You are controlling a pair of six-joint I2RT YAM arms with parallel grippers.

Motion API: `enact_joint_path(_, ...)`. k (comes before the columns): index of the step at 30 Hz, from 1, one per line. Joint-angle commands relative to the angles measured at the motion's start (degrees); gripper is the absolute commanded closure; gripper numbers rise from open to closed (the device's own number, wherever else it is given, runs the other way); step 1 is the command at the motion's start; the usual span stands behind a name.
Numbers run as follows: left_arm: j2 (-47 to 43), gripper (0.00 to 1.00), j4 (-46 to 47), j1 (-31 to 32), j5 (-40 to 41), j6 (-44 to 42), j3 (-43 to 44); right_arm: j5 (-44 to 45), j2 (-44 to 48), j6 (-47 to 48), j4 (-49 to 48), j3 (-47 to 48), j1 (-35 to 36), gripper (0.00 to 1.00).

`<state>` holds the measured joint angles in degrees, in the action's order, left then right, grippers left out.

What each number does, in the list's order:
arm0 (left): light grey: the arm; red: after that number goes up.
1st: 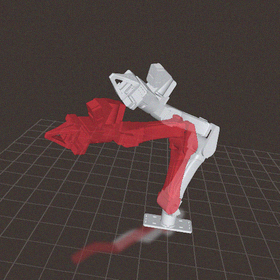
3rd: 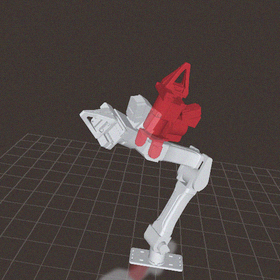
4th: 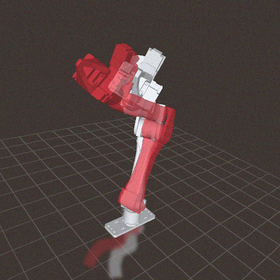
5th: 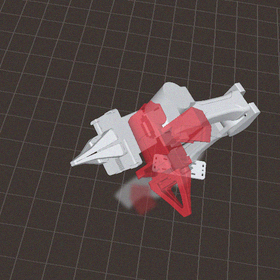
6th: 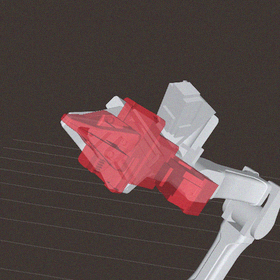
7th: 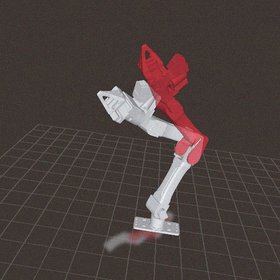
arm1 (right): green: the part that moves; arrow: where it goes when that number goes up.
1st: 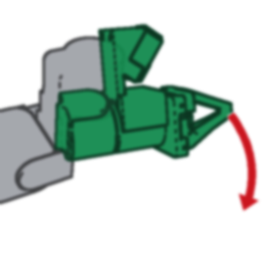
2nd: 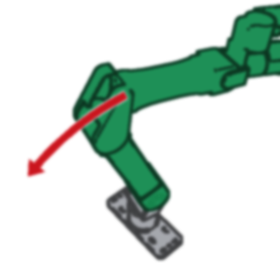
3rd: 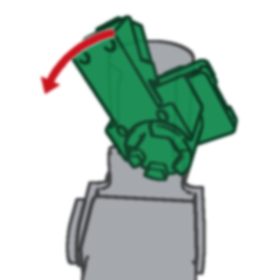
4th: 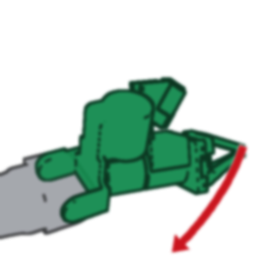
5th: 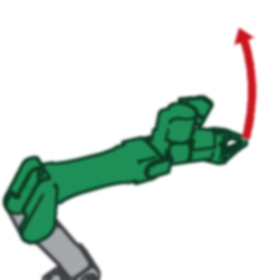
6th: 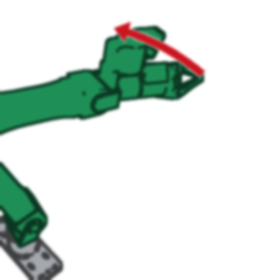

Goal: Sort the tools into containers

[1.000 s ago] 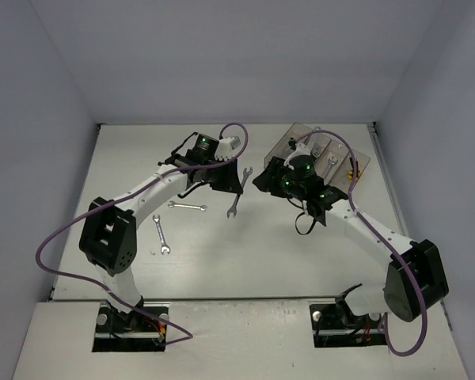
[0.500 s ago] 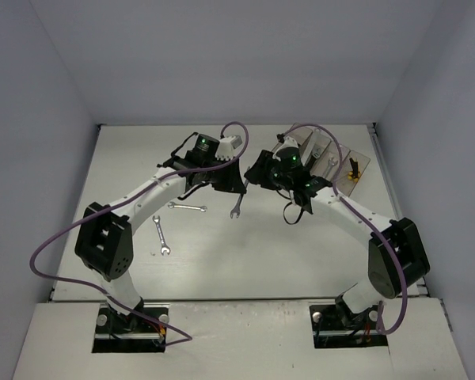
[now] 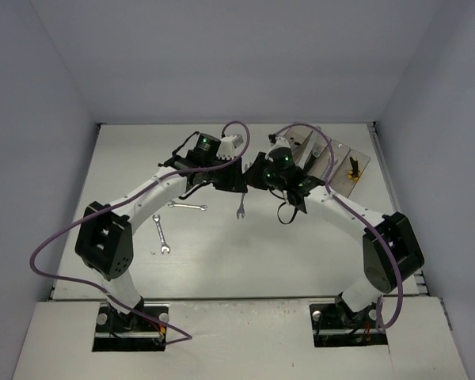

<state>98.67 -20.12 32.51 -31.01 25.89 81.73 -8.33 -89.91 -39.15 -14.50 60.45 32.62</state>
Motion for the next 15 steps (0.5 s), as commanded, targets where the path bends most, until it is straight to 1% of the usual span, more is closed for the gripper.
enact_joint_path(1, -3.93, 0.61, 1.35, 0.18, 1.01, -1.24, 2.04, 2.94, 1.99, 1.92, -2.30, 2.04, -1.41, 1.00)
enact_joint_path(2, -4.00, 0.50, 0.31, 0.18, 2.02, -1.78, 2.40, 3.21, 2.43, 2.01, -2.12, 2.04, -1.94, 1.00)
enact_joint_path(3, -4.35, 0.45, -0.74, 0.15, 3.42, -2.34, 2.70, 3.35, 2.92, 2.13, -1.84, 2.04, -2.63, 1.00)
enact_joint_path(4, -4.84, 0.35, -2.05, 0.03, 5.22, -3.08, 3.00, 3.25, 3.43, 2.20, -1.49, 2.08, -4.49, 1.00)
enact_joint_path(5, -5.39, 0.30, -3.30, -0.17, 6.67, -3.84, 3.23, 2.80, 3.80, 2.19, -1.15, 2.15, -6.64, 1.00)
enact_joint_path(8, -8.73, 0.28, -7.67, -1.71, 12.74, -6.60, 3.67, 0.90, 5.53, 2.71, 0.86, 2.69, -14.04, 1.00)
enact_joint_path(10, -10.74, 0.28, -10.86, -3.64, 15.42, -8.71, 3.31, -0.38, 5.98, 3.07, 2.37, 3.81, -18.95, 1.00)
enact_joint_path(15, -18.11, 0.27, -14.83, -9.91, 19.49, -13.40, -1.88, -5.29, 3.10, 3.86, 6.86, 8.76, -32.74, 1.00)
